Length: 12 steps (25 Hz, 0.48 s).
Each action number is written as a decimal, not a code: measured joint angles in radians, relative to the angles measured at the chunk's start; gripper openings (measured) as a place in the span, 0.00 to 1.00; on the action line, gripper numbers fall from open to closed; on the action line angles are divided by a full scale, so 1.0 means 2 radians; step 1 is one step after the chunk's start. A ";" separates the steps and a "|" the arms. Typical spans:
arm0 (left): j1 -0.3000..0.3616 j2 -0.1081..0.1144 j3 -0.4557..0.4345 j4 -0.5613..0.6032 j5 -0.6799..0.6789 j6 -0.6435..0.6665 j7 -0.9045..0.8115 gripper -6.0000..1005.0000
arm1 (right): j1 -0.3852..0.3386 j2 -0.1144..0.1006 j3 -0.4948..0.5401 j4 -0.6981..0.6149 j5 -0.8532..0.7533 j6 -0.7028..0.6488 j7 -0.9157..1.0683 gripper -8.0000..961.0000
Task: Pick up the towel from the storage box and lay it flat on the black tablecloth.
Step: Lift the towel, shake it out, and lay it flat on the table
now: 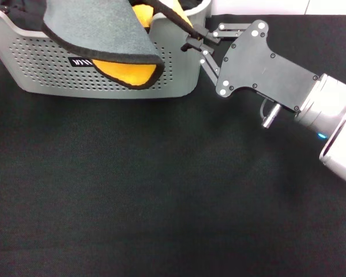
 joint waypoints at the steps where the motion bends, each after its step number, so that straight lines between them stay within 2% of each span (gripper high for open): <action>1: 0.000 0.000 0.000 -0.001 0.001 0.000 0.000 0.04 | 0.001 0.000 0.002 0.000 0.000 0.000 0.000 0.24; 7: 0.001 0.001 0.000 -0.005 0.007 0.000 0.000 0.04 | 0.005 0.000 0.003 0.001 -0.004 0.001 0.000 0.10; 12: 0.000 0.001 0.000 -0.006 0.007 0.002 -0.001 0.04 | 0.008 0.000 0.000 0.002 -0.009 0.001 0.001 0.05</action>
